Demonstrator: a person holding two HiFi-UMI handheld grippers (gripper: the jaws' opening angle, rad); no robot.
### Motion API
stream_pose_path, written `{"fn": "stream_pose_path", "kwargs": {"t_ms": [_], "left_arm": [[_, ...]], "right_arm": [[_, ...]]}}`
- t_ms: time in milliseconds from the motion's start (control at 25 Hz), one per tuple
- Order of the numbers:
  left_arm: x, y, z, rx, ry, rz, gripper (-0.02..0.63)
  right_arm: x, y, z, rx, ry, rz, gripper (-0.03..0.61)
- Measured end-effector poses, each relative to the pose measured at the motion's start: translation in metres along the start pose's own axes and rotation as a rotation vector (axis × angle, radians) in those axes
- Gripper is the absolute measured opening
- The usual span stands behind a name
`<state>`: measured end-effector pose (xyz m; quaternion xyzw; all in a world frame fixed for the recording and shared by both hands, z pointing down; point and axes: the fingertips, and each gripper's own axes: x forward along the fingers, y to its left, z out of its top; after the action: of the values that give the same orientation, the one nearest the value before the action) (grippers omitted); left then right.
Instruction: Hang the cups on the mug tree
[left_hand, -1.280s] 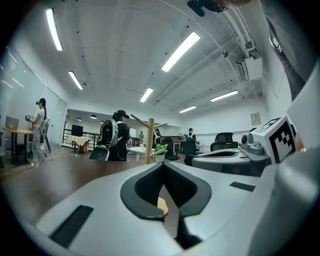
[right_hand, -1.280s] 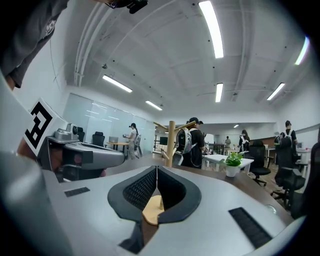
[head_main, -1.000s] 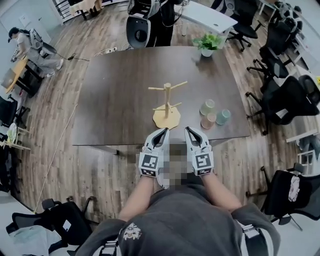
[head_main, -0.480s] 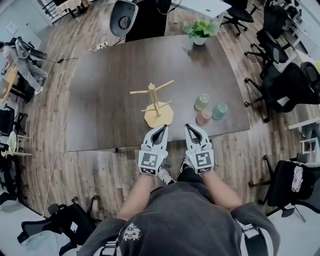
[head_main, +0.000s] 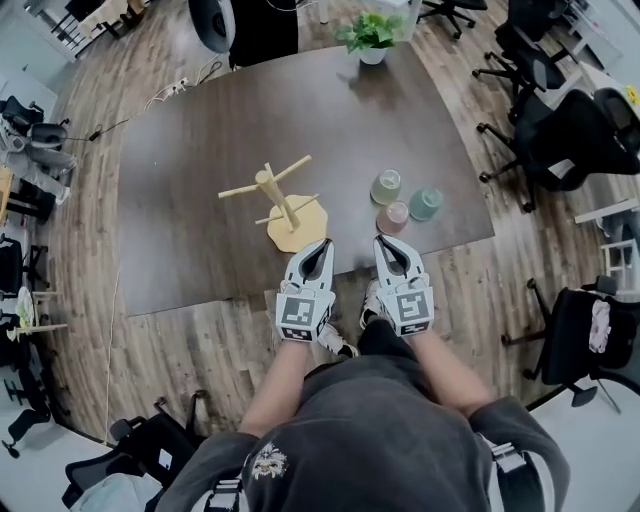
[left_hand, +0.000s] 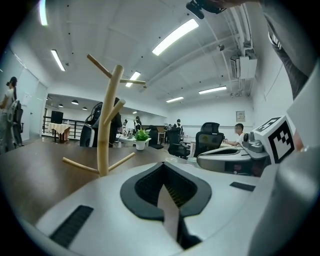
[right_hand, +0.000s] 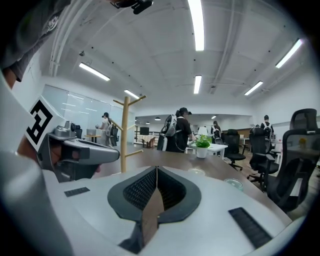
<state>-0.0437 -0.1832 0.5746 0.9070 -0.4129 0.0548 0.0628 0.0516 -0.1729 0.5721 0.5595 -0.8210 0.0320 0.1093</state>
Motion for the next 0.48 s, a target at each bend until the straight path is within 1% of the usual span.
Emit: {"fn": "stream_pose_path", "kwargs": {"t_ms": [240,360,480], "left_arm": [[0.022,-0.01,-0.007,-0.008,0.014,-0.023,0.006],[0.031,-0.015,-0.01,-0.006,0.026,-0.036,0.006],[0.04,-0.019,-0.013,-0.001,0.037,-0.049,0.006]], "right_arm": [[-0.004,-0.021,-0.026,0.033,0.034,-0.021,0.028],[-0.004,-0.028,-0.033,0.054,0.047,-0.024,0.028],[-0.002,-0.035,-0.037,0.08,0.039,-0.02,0.029]]}}
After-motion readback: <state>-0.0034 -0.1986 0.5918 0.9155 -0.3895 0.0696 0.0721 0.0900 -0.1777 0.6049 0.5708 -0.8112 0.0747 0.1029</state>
